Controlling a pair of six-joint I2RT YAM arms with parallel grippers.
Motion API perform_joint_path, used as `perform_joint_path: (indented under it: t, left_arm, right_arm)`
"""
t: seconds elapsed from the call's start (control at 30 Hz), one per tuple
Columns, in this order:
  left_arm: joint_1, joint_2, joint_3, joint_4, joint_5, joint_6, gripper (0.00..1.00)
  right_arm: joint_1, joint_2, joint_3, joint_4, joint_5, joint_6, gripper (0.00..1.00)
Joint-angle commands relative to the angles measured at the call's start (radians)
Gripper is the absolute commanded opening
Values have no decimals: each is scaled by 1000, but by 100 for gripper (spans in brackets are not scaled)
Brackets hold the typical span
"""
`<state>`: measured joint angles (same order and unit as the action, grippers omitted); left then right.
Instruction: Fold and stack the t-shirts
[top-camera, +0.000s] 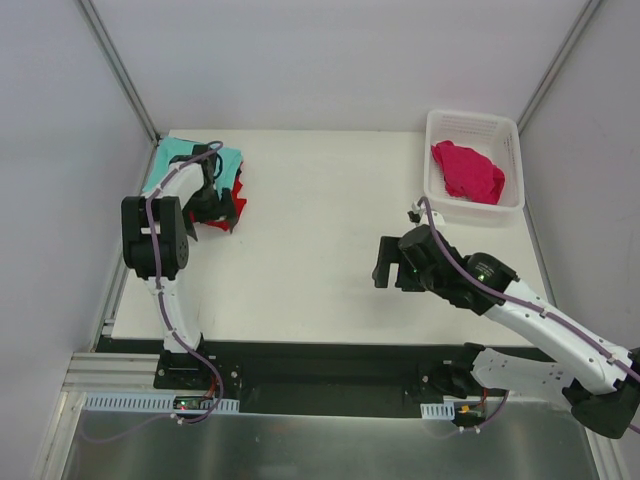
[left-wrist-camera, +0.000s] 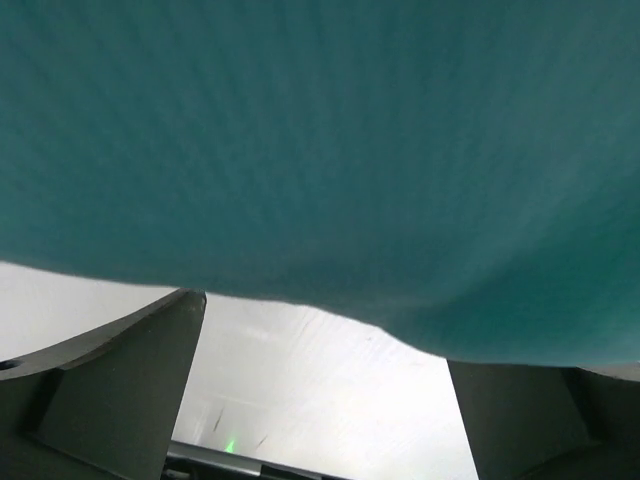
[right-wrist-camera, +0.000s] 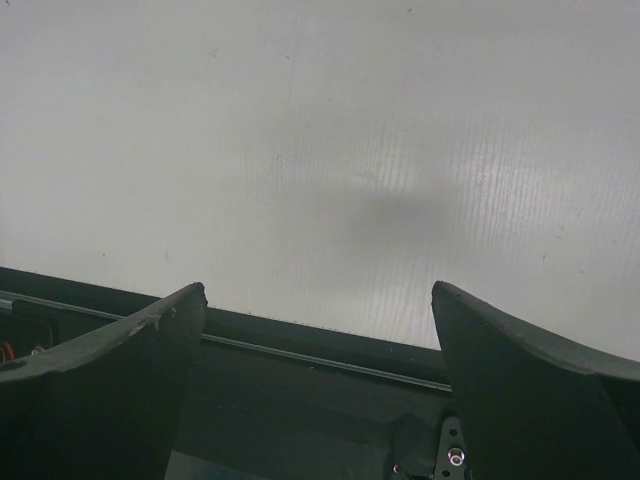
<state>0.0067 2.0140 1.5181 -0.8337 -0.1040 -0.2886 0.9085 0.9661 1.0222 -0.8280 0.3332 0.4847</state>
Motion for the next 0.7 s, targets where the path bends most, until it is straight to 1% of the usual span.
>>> perform_joint_path:
  t: [0.0,0.3,0.33,0.37,0.53,0.67]
  left_arm:
    - [18,29,114,-4,18,-6,99]
    - [21,173,347,-4,61,23,99]
    - [19,184,358,-2,58,25,99]
    - [22,198,364,7,61,26,99]
    - [24,230,360,38,79,26,99]
    - [26,259,378,59,67,37,99]
  right_arm:
    - [-3,-21,6,-25,29,-14,100]
    - [-11,-35,-14,-25,27,-6,100]
    - [-11,-38,-19,-28,26,-5,100]
    - [-14,-43,-22,-33,30,-3,97]
    - [-31,-66,-28,-42,30,-6,96]
    - [-45,-63,-24,-54,27,-17,96]
